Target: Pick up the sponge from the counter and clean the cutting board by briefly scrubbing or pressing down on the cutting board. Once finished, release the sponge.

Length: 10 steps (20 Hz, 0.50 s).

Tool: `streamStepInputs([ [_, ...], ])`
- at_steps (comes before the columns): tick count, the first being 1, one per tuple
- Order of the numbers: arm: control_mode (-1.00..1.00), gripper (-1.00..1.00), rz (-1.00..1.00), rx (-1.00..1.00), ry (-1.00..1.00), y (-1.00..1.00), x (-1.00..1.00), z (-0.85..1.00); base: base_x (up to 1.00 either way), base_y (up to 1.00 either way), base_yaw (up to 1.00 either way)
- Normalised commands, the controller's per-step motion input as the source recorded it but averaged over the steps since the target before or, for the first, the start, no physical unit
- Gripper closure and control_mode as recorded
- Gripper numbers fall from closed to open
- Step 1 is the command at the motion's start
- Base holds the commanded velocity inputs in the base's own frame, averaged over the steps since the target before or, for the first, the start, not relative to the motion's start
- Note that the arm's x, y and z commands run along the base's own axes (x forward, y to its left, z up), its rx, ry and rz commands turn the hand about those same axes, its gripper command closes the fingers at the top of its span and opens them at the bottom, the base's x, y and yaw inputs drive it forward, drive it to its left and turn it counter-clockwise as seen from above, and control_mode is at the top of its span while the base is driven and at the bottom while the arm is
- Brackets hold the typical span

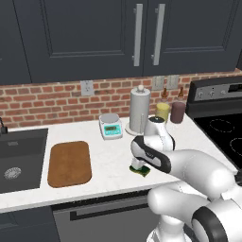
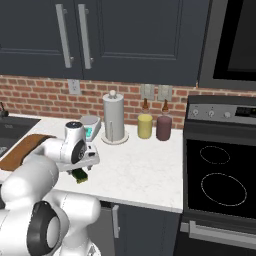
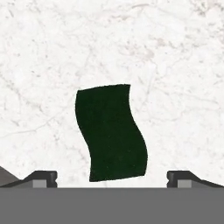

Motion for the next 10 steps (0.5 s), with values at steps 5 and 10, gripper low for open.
streamStepInputs([
  [5,-1.0,-1.0,0.04,-0.01,0.0,0.05,0.0,-0.2,0.0,0.0,0.0],
  [10,-1.0,-1.0,0.03,-0.09,0.0,0.01,0.0,-0.15,0.0,0.0,0.0],
])
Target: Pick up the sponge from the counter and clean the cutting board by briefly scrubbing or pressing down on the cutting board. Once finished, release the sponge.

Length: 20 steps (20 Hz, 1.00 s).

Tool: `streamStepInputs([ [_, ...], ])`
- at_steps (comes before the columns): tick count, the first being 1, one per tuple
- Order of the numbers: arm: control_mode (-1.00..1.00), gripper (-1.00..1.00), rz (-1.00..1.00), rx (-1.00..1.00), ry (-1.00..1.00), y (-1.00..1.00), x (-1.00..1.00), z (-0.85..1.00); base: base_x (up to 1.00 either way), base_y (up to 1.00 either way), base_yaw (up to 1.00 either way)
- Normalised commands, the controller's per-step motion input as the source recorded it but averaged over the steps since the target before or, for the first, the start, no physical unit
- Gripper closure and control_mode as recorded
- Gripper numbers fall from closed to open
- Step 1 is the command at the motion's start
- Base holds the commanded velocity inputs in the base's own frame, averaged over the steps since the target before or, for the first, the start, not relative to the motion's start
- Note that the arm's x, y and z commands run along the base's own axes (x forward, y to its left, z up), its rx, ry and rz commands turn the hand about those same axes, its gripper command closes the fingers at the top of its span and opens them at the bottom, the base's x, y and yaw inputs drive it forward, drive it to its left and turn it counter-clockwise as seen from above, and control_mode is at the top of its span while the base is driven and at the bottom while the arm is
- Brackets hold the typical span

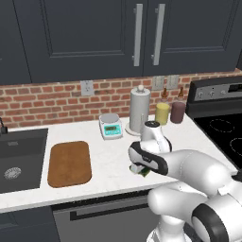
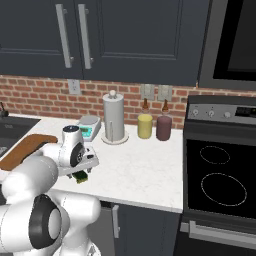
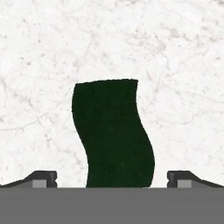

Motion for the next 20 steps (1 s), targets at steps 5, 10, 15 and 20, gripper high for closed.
streamStepInputs([
  [5,-1.0,-1.0,0.04,-0.03,0.0,0.0,0.06,-0.09,0.0,0.0,0.0],
  [10,-1.0,-1.0,0.03,0.0,0.0,0.0,0.01,-0.04,0.0,0.0,0.0],
  [15,-1.0,-1.0,0.04,0.0,0.0,0.0,0.0,-0.12,0.0,0.0,0.0],
  [20,-1.0,-1.0,0.04,0.0,0.0,0.0,0.01,-0.16,0.0,0.0,0.0],
])
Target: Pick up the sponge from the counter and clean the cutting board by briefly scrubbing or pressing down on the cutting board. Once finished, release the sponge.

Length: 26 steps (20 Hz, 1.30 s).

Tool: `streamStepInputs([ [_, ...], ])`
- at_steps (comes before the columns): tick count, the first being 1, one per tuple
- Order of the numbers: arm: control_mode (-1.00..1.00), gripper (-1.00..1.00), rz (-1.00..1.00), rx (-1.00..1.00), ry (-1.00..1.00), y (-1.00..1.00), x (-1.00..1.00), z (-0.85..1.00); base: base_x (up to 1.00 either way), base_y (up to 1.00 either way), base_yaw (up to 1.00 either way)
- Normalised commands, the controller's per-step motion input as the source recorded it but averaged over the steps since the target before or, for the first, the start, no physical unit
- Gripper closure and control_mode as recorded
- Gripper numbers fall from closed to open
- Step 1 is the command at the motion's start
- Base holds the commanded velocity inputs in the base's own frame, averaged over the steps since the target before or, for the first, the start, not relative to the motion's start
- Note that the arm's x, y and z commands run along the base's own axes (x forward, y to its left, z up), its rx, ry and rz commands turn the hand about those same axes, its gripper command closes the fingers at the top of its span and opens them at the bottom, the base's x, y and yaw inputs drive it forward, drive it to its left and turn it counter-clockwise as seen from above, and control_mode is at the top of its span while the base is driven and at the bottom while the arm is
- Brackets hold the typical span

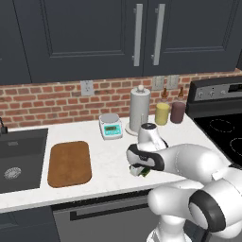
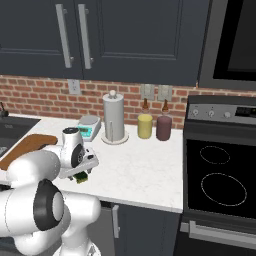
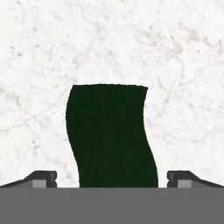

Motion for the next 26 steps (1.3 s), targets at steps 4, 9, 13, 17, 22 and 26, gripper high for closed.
streamStepInputs([
  [4,-1.0,-1.0,0.04,0.0,0.0,0.0,0.03,-0.12,0.0,0.0,0.0],
  [9,-1.0,-1.0,0.02,0.0,0.0,0.0,0.04,-0.07,0.0,0.0,0.0],
  [13,-1.0,-1.0,0.0,0.0,0.0,0.0,0.03,-0.07,0.0,0.0,0.0],
  [17,-1.0,-1.0,0.0,0.0,0.0,0.0,0.03,-0.04,0.0,0.0,0.0],
  [22,-1.0,-1.0,0.0,0.0,0.0,0.0,0.0,-0.04,0.0,0.0,0.0],
  [26,-1.0,-1.0,0.0,0.0,0.0,0.0,0.0,-0.03,0.0,0.0,0.0],
])
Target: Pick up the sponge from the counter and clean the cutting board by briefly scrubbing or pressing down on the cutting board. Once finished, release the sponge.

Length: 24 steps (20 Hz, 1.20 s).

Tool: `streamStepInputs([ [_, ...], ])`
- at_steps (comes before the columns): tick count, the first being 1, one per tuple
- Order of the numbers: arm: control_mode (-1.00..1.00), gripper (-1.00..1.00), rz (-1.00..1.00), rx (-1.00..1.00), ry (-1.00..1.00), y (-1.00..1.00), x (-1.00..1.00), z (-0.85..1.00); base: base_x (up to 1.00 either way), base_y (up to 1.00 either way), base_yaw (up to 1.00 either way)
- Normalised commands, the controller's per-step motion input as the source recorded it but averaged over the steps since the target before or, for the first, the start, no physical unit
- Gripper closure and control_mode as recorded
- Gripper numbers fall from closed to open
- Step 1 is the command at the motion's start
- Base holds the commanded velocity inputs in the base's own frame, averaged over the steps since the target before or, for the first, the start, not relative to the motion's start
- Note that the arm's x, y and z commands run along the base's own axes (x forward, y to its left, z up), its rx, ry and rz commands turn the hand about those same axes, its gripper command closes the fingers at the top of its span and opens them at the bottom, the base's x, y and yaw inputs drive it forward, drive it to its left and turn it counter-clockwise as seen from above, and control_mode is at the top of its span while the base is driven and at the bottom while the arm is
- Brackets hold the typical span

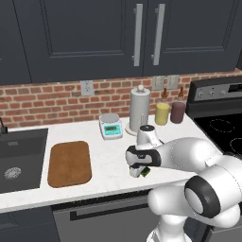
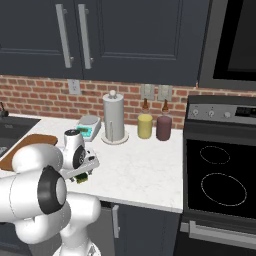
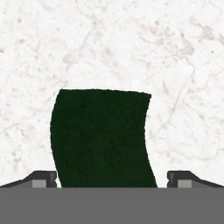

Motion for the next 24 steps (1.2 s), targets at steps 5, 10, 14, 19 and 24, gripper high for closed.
streamStepInputs([
  [5,-1.0,-1.0,0.0,0.0,0.0,0.0,0.0,-0.01,0.0,0.0,0.0],
  [10,-1.0,-1.0,0.0,0.0,0.0,0.0,0.0,-0.1,0.0,0.0,0.0],
  [14,-1.0,1.0,0.01,0.0,0.0,0.03,0.0,-0.36,0.0,0.0,0.0],
  [19,-1.0,1.0,0.0,0.01,0.0,0.05,0.0,-0.41,0.0,0.0,0.0],
  [24,-1.0,1.0,0.0,0.01,0.0,0.01,0.0,-0.44,0.0,0.0,0.0],
])
